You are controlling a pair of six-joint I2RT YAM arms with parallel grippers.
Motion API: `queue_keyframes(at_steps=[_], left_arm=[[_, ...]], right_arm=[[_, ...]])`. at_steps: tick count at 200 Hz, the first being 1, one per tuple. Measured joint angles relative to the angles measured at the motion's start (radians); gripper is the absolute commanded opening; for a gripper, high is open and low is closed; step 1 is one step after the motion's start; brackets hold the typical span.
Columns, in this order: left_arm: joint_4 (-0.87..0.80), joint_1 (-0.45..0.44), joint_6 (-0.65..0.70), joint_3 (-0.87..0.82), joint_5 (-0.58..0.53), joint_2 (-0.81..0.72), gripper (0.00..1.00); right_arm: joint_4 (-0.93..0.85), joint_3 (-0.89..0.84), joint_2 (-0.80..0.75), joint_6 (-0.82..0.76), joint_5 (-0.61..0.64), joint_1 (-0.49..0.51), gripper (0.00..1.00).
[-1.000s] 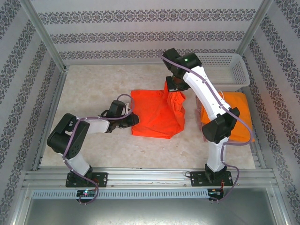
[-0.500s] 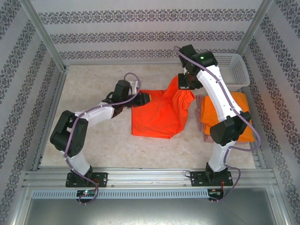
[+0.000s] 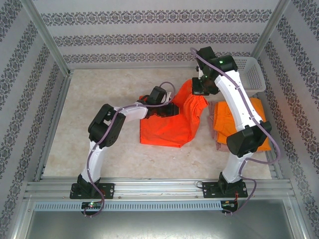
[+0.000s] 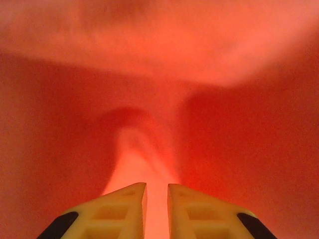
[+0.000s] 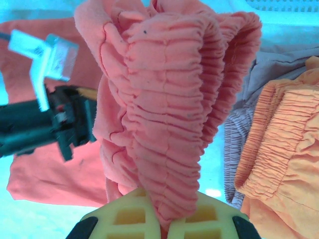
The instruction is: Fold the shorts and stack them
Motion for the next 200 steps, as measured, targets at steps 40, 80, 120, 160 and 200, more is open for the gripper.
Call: queue_keyframes(at_steps=[40, 80, 120, 160, 200], left_arm=[[-0.06, 0.015, 0.029, 0.226, -0.055, 0.106, 0.17], [-0.105, 0.053, 0.029, 0.354, -0.068, 0.19, 0.17], [-0.155, 0.064, 0.029, 0.465, -0.068, 0.301, 0.17], [-0.19, 0.063, 0.026, 0.568, -0.053, 0.365, 0.21], [-0.225, 0.069, 0.045, 0.574, -0.042, 0.345, 0.47]], right_arm=[[0.011, -0.045, -0.04, -0.02, -0.028, 0.0, 0.0], [0.025, -0.101, -0.061, -0.045, -0.043, 0.0, 0.0], [0.056, -0.143, -0.068, -0.045, -0.105, 0.002, 0.0], [0.084, -0.155, -0.068, -0.04, -0.14, 0.033, 0.0], [0.103, -0.155, -0.066, -0.006, -0.163, 0.079, 0.0]])
